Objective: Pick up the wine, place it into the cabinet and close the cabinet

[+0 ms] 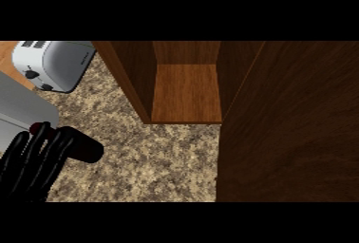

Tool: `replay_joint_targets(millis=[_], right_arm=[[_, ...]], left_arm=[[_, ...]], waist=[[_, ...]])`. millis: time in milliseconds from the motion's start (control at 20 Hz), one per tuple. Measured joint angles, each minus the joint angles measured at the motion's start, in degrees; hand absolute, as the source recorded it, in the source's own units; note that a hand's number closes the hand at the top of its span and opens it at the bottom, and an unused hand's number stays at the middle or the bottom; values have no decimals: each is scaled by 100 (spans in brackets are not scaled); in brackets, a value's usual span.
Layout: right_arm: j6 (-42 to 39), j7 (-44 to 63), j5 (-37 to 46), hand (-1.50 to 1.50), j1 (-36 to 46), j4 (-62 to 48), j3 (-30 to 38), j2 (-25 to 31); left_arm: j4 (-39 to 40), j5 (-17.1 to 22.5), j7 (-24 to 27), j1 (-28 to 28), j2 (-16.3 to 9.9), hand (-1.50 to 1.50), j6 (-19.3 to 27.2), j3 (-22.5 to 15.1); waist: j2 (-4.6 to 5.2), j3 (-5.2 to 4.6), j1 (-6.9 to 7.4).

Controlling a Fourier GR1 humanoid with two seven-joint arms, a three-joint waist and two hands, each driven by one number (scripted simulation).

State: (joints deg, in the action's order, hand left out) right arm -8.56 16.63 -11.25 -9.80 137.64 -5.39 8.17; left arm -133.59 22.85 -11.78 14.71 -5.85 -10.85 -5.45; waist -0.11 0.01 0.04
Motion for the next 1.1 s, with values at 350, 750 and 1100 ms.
replay_joint_targets(millis=[350,750,1100], right_arm=[[77,519,-3,-150,366,56,67,22],[373,977,103,-150,734,126,-132,-61],[510,1220,162,-150,953,174,-62,-20]], left_arm=[[-125,86,-439,-87,62,-150,250,40],[-184,78,-876,-258,49,-150,658,239],[-196,116,-1132,-443,-159,-150,769,840]], waist=[[1,-1,4],[-5,-1,4],[-11,-2,9]])
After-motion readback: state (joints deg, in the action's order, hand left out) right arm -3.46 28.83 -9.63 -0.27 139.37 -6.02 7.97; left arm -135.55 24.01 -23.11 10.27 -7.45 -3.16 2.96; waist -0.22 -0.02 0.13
